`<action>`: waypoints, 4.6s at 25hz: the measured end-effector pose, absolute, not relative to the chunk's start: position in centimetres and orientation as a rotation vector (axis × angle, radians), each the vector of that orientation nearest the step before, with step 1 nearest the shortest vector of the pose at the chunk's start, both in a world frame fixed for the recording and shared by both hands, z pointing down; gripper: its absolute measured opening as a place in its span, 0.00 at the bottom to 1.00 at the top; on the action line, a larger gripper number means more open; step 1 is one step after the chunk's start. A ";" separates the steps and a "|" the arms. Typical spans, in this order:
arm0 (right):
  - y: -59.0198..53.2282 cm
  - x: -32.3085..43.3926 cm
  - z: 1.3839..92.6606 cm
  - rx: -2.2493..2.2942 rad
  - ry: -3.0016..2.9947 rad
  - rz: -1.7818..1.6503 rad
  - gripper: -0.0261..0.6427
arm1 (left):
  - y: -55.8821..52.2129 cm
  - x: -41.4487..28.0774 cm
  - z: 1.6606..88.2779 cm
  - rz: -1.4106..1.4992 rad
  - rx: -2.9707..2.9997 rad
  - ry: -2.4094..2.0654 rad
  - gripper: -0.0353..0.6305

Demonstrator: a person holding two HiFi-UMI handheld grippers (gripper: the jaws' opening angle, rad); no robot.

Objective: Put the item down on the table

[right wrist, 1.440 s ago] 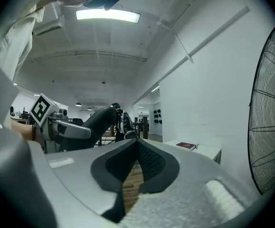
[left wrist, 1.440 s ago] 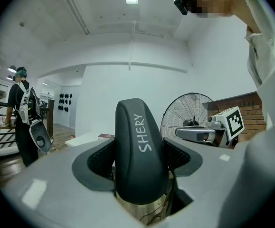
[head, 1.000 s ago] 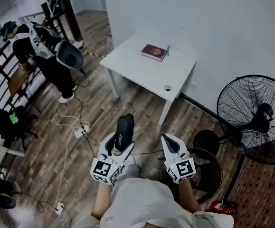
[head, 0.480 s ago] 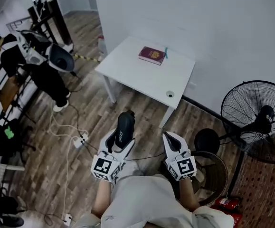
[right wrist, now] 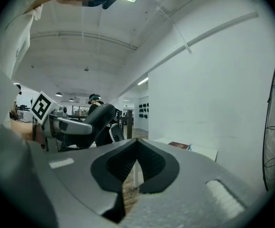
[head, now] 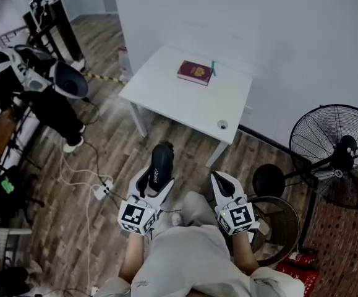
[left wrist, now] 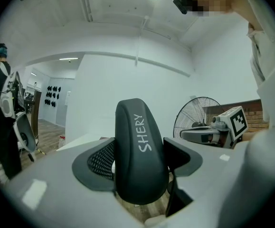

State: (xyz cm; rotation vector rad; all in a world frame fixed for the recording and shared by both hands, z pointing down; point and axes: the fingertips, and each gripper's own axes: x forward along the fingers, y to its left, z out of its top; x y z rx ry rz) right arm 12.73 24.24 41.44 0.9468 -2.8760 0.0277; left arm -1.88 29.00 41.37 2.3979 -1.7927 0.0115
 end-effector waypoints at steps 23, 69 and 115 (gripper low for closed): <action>12.2 5.1 40.9 0.907 -2.888 0.023 0.04 | 17.4 -8.7 41.1 0.039 2.378 -1.805 0.56; -19.1 -1.1 43.7 0.899 -2.875 0.245 0.04 | -15.5 -13.7 43.5 0.232 2.367 -1.700 0.56; -29.4 -7.4 59.3 1.246 -2.362 0.559 0.05 | -30.6 -18.6 61.2 0.589 2.439 -1.031 0.56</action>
